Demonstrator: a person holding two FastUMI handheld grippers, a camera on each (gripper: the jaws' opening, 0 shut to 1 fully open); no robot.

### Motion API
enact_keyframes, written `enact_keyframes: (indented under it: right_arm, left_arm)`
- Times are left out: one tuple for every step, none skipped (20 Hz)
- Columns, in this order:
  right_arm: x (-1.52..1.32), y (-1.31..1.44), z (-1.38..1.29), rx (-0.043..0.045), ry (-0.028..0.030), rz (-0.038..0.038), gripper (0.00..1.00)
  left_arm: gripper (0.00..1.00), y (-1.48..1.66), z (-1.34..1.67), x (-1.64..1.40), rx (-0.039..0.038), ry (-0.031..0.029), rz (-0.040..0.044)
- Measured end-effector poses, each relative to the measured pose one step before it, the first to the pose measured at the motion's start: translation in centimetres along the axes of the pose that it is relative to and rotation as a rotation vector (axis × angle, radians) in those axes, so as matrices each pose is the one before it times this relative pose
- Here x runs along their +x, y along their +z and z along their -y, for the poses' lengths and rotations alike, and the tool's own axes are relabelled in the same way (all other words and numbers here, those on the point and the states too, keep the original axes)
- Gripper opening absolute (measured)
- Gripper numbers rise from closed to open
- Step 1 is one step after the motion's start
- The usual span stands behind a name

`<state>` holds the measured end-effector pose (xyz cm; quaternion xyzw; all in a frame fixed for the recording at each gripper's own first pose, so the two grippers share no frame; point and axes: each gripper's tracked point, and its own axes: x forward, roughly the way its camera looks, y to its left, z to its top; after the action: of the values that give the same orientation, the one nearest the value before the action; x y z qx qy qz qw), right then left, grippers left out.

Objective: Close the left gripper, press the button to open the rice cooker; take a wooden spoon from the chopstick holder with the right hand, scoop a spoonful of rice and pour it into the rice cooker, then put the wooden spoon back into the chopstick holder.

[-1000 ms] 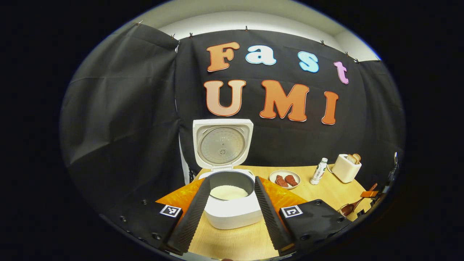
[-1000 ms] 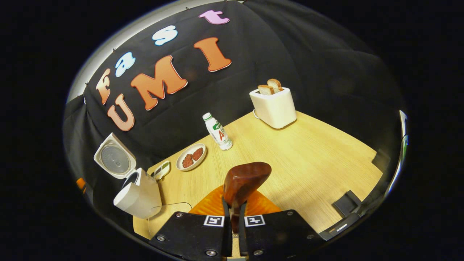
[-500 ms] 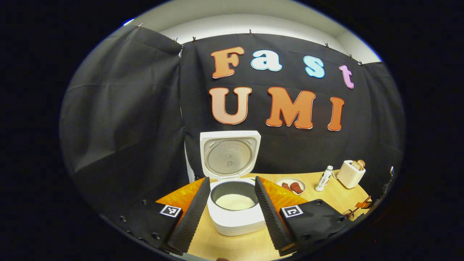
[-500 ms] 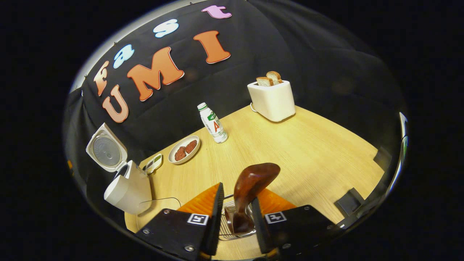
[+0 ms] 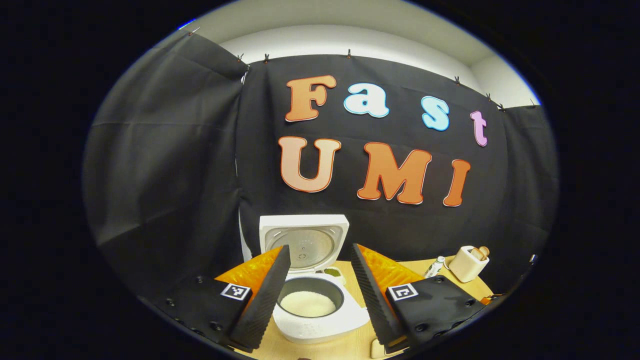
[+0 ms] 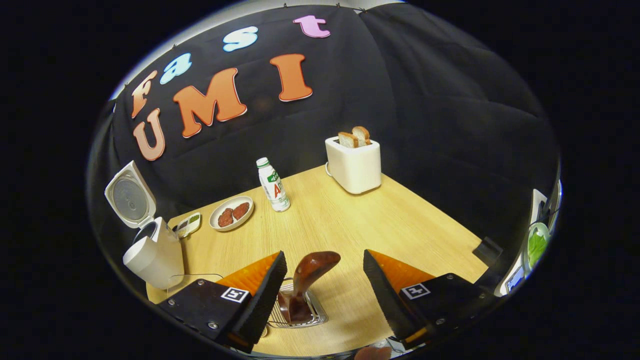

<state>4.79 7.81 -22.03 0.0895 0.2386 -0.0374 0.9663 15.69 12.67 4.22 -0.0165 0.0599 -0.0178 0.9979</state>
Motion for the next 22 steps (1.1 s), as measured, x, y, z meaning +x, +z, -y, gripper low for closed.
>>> enact_keyframes:
  right_arm:
    - [-0.489, 0.757, 0.006, -0.00317, -0.00017, 0.0123, 0.95]
    - [-0.447, 0.761, -0.069, -0.00249, -0.00162, 0.01461, 0.95]
    - [-0.476, 0.672, -0.055, -0.00343, 0.00006, 0.01409, 0.95]
    - [-0.379, 0.548, -0.04, -0.0053, -0.00244, 0.0115, 0.95]
    - [-0.436, 0.479, -0.019, -0.00579, -0.0015, 0.0094, 0.95]
    - [-0.345, 0.424, -0.023, -0.0044, -0.00225, 0.00766, 0.95]
    - [-0.185, 0.393, 0.01, -0.00193, -0.00274, 0.00706, 0.95]
    - [-0.259, 0.263, 0.056, -0.0014, -0.00237, 0.0061, 0.95]
    - [-0.22, 0.251, -0.014, -0.00143, -0.00384, 0.00725, 0.95]
    - [-0.07, 0.125, -0.002, -0.00141, -0.00369, 0.00553, 0.95]
    - [-0.181, 0.06, 0.041, -0.00006, -0.00483, 0.00382, 0.95]
    - [-0.085, 0.036, 0.121, -0.00017, -0.00438, 0.00104, 0.95]
    - [0.076, -0.028, 0.095, -0.00045, -0.00665, -0.00107, 0.95]
    - [0.042, -0.16, 0.217, -0.00004, -0.00797, -0.00412, 0.95]
    - [0.175, -0.028, 0.173, 0.00312, -0.00624, -0.00223, 0.95]
    - [0.075, 0.04, 0.028, 0.00545, -0.00605, -0.00233, 0.95]
    - [0.05, 0.031, 0.203, 0.00732, -0.00654, -0.00014, 0.95]
    - [0.052, -0.037, 0.217, 0.00758, -0.00503, -0.0013, 0.95]
    - [0.117, -0.007, 0.133, 0.00492, -0.00622, -0.00444, 0.95]
    - [0.074, -0.158, 0.33, 0.00023, -0.01099, -0.00529, 0.95]
    - [0.125, 0.041, 0.264, 0.00033, -0.0103, -0.00003, 0.95]
    - [0.069, 0.176, 0.18, 0.00221, -0.00541, 0.00204, 0.95]
  left_arm:
    - [0.87, 0.986, -0.171, 0.86, -0.00192, -0.0003, 0.00643]
    - [0.87, 0.794, 0.403, 0.887, -0.01145, -0.02024, 0.00117]
    - [0.87, 0.82, 0.374, 1.146, -0.02026, -0.01685, -0.00009]
    - [0.86, 0.705, -0.188, 1.396, -0.01053, -0.00318, -0.00422]
    - [0.85, 0.573, -0.327, 1.495, -0.00154, 0.00065, -0.00974]
    - [0.85, 0.317, -0.294, 1.17, 0.00068, 0.00038, -0.01347]
    - [0.85, 0.404, -0.168, 1.257, 0.00247, 0.00058, -0.01629]
    - [0.85, 0.38, -0.162, 1.355, 0.00452, 0.00151, -0.0194]
    - [0.87, 0.185, -0.116, 1.475, -0.00412, -0.00311, -0.02063]
    - [0.85, 0.184, 0.181, 1.34, -0.01446, -0.01154, -0.02446]
    - [0.86, 0.023, 0.19, 1.396, -0.01847, -0.01555, -0.02434]
    - [0.86, -0.013, 0.082, 1.306, -0.01752, -0.01404, -0.02256]
    - [0.86, 0.207, -0.376, 1.261, 0.00856, 0.00639, -0.01319]
    - [0.85, 0.055, -0.687, 1.432, 0.03381, 0.02071, -0.01733]
    - [0.87, -0.045, -0.488, 1.324, 0.03148, 0.02074, -0.02024]
    - [0.87, -0.291, 0.305, 1.02, -0.00022, -0.00583, -0.02633]
    - [0.87, -0.327, 0.177, 1.046, -0.01419, -0.00478, -0.02466]
    - [0.87, -0.077, -0.209, 1.277, -0.00746, 0.00077, -0.01656]
    - [0.87, -0.344, -0.631, 1.151, 0.0064, 0.01797, -0.02112]
    - [0.86, -0.74, -0.484, 0.994, 0.00289, 0.01143, -0.02322]
    - [0.85, -0.639, -0.236, 0.981, -0.00512, 0.00426, -0.02296]
    - [0.87, -0.658, -0.276, 0.906, -0.01189, 0.00651, -0.02357]
